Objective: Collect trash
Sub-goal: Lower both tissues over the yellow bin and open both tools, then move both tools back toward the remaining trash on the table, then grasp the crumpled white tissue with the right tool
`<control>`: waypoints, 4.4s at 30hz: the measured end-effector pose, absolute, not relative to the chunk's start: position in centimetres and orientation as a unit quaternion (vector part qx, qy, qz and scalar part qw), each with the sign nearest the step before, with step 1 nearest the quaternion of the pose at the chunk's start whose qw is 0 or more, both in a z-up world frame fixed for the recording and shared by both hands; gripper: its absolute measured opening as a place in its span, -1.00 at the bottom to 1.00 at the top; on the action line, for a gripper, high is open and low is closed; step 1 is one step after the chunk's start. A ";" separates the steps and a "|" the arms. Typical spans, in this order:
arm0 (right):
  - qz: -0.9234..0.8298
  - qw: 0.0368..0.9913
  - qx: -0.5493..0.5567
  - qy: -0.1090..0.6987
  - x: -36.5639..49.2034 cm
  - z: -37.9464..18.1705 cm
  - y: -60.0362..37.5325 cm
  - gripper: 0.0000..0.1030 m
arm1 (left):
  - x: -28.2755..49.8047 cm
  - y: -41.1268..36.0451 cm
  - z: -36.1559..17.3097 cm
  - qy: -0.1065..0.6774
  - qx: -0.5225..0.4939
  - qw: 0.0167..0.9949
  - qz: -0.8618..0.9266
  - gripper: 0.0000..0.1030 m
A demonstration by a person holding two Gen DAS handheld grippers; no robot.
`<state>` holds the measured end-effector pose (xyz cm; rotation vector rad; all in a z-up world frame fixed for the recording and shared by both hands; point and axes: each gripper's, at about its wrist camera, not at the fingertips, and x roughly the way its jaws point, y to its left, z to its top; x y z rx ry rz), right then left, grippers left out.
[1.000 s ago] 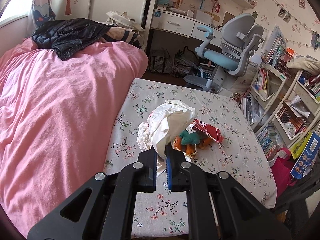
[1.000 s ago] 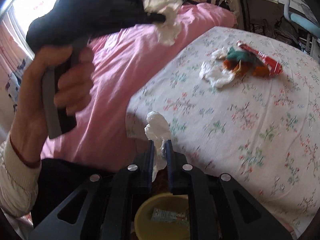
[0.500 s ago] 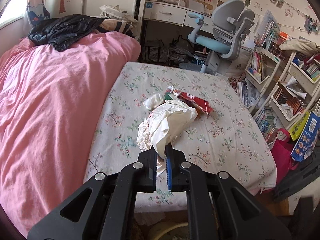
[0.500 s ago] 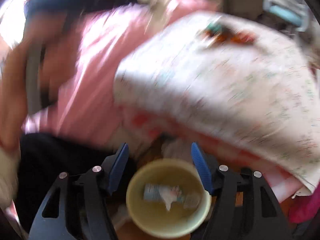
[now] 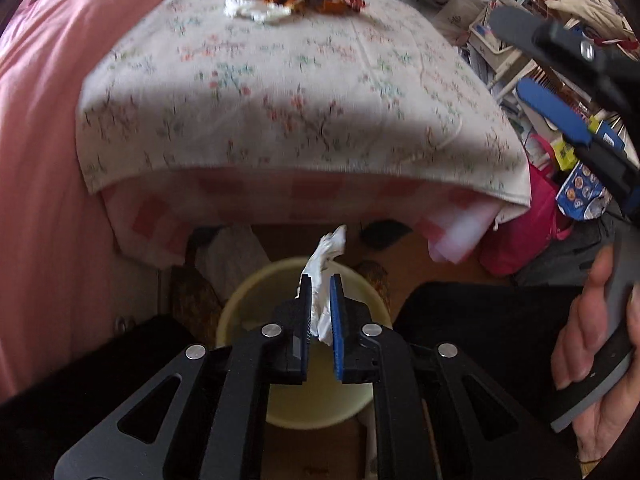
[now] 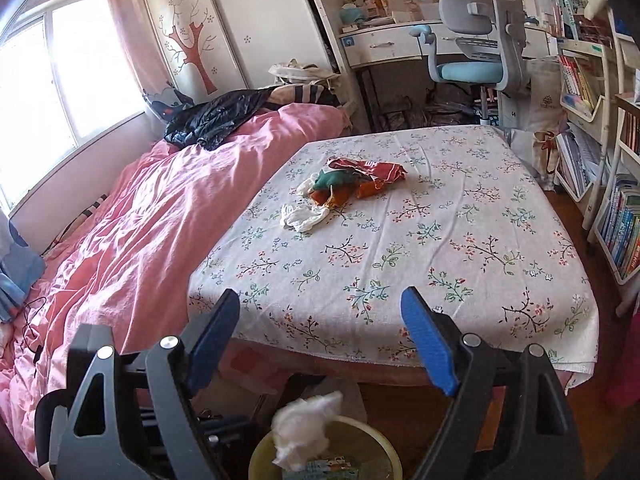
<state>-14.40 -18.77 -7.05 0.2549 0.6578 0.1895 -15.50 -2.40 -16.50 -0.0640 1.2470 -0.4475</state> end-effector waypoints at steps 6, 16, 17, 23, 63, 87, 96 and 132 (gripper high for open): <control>0.098 0.943 0.085 0.307 -14.3 -4.3 -17.9 0.65 | -15.9 -0.1 -13.8 0.546 -0.046 0.817 -0.181 0.08; 0.034 0.947 0.080 0.310 -10.6 -4.3 -21.1 0.76 | -9.7 3.7 -2.8 0.371 -0.051 0.923 -0.089 0.85; 0.030 0.944 0.093 0.314 -10.3 -4.6 -21.3 0.76 | -8.3 4.1 -2.0 0.366 -0.059 0.925 -0.077 0.85; 0.031 0.934 0.088 0.345 -9.1 -5.3 -20.1 0.76 | -4.2 5.5 -1.6 0.349 -0.081 0.933 -0.034 0.85; 0.048 0.918 0.018 0.394 -7.3 -7.2 -16.6 0.76 | -3.4 5.5 -2.8 0.391 -0.080 0.916 -0.040 0.85; 0.054 0.918 0.009 0.392 -7.3 -7.3 -16.0 0.76 | -3.0 6.1 -3.3 0.396 -0.076 0.915 -0.032 0.85; 0.084 0.922 0.011 0.379 -6.4 -7.3 -15.1 0.76 | -0.3 12.0 -4.2 0.412 -0.122 0.902 0.029 0.85; 0.151 0.872 0.040 0.463 1.0 -10.7 -18.8 -0.79 | 12.3 1.9 -7.9 0.425 0.007 0.904 -0.055 0.85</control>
